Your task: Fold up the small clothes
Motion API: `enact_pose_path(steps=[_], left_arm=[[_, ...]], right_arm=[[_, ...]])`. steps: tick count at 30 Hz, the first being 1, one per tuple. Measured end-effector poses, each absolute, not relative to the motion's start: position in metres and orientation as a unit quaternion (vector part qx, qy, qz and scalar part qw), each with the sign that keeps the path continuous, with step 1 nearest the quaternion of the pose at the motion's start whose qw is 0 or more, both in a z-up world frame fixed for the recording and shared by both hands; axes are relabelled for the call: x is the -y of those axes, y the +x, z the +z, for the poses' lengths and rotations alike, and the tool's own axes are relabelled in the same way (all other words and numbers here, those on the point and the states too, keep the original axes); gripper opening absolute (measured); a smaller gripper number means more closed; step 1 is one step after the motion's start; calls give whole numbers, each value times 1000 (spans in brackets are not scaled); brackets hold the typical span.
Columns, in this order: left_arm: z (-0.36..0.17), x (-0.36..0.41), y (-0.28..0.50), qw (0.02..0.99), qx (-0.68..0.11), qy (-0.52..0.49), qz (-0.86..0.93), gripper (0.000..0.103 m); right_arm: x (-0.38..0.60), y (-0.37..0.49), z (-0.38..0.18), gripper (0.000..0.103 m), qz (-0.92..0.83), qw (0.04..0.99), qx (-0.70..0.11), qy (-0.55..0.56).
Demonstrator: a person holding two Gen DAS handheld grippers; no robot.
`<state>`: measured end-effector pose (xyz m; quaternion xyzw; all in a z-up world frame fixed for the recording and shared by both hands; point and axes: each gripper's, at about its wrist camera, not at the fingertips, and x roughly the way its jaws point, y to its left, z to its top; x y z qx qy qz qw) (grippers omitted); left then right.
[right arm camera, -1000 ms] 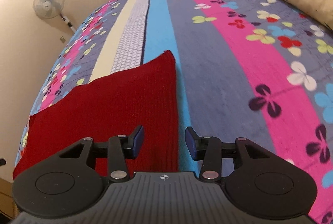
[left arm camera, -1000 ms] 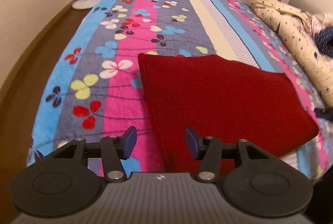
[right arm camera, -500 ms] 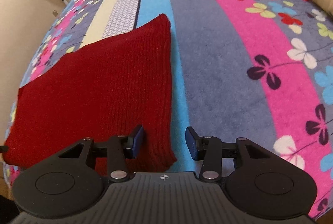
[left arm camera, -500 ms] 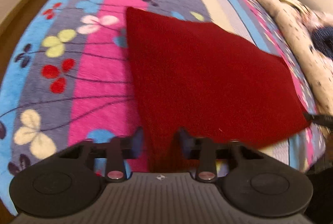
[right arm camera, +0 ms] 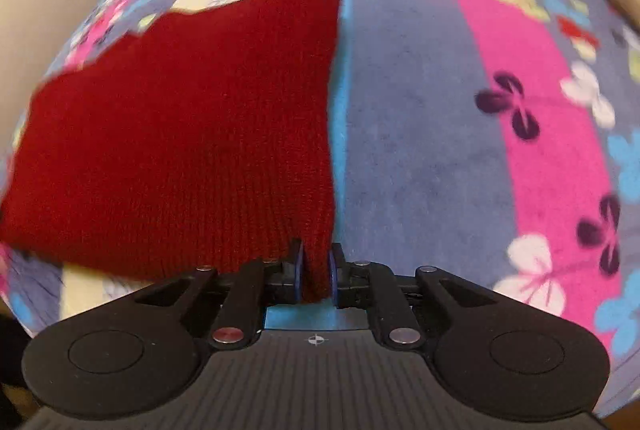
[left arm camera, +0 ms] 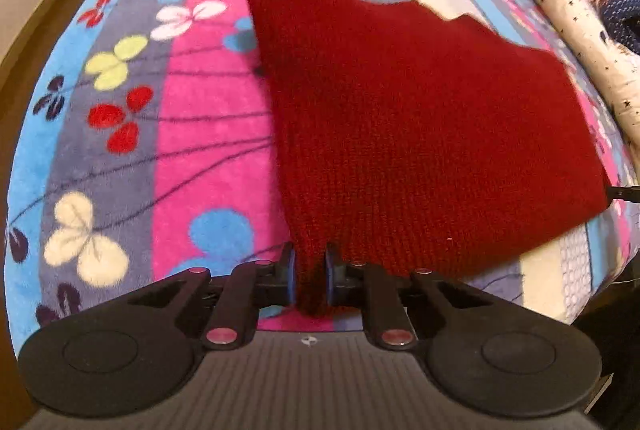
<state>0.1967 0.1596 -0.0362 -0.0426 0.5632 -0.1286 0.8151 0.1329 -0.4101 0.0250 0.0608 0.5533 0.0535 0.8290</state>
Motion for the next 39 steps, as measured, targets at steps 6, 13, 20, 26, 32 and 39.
enact_pose_path(steps=[6, 13, 20, 26, 32, 39], left_arm=[[-2, -154, 181, 873, -473, -21, -113, 30], [-36, -110, 183, 820, -541, 77, -169, 31], [-20, -106, 182, 847, -498, 78, -169, 34], [-15, -105, 182, 853, -491, 77, -156, 35], [-14, -103, 186, 859, -481, 69, -161, 35], [-25, -97, 200, 844, -503, 68, -173, 34]], right_arm=[[421, 122, 60, 23, 36, 878, -469, 91], [390, 133, 37, 25, 92, 849, -520, 6], [387, 135, 55, 29, 90, 870, -484, 20], [375, 143, 40, 33, 81, 859, -505, -19], [373, 146, 35, 43, 67, 855, -513, -28], [368, 150, 29, 45, 65, 854, -514, -54]])
